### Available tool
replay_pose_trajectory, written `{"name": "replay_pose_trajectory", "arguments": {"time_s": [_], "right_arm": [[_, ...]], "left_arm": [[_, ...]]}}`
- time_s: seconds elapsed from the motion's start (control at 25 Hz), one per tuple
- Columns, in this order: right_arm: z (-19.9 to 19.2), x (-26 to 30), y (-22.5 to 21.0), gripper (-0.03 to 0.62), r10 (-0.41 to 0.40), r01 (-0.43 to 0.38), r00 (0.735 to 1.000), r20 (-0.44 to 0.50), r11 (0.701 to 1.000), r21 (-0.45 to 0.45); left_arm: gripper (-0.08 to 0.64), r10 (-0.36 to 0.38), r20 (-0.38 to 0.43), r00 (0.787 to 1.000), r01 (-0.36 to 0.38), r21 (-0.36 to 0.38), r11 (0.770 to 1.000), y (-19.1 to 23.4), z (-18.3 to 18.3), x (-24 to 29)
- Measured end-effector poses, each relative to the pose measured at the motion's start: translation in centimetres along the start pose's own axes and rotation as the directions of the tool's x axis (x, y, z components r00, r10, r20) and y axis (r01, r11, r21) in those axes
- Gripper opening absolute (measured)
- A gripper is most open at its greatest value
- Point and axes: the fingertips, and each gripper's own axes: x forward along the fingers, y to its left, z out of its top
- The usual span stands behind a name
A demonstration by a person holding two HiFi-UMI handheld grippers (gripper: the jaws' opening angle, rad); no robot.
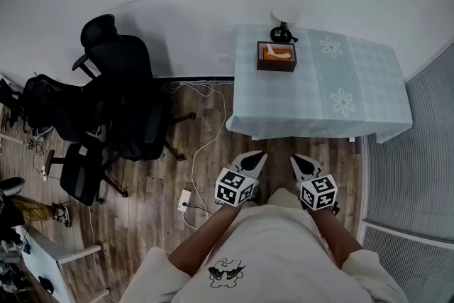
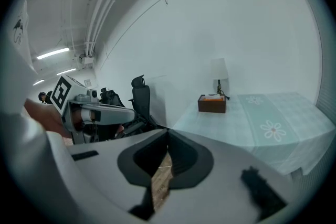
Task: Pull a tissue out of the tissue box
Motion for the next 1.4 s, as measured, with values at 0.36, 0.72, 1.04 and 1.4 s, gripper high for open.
{"name": "replay_pose_trajectory", "arguments": {"time_s": [0.36, 0.72, 1.04, 1.4], "right_arm": [[0.0, 2.1, -4.1, 0.011, -0.055, 0.058, 0.998, -0.044, 0.997, 0.053], [3.8, 10.3, -15.0, 0.011, -0.026, 0.029, 0.999, -0.036, 0.997, 0.074], [12.2, 16.8, -24.2, 0.011, 0.094, -0.099, 0.994, -0.049, 0.99, -0.099], [15.0, 22.7, -28.4, 0.011, 0.178, -0.189, 0.98, -0.085, 0.972, -0.141]], "left_arm": [[0.005, 0.016, -0.019, 1.0, -0.018, -0.06, 0.998, 3.9, 0.6, 1.8], [0.005, 0.068, -0.05, 0.996, -0.07, -0.056, 0.996, 11.0, 5.6, 12.6], [0.005, 0.154, -0.043, 0.987, -0.156, -0.044, 0.987, 16.2, 14.1, 24.1], [0.005, 0.181, -0.094, 0.979, -0.19, -0.092, 0.977, 20.3, 16.3, 29.5]]}}
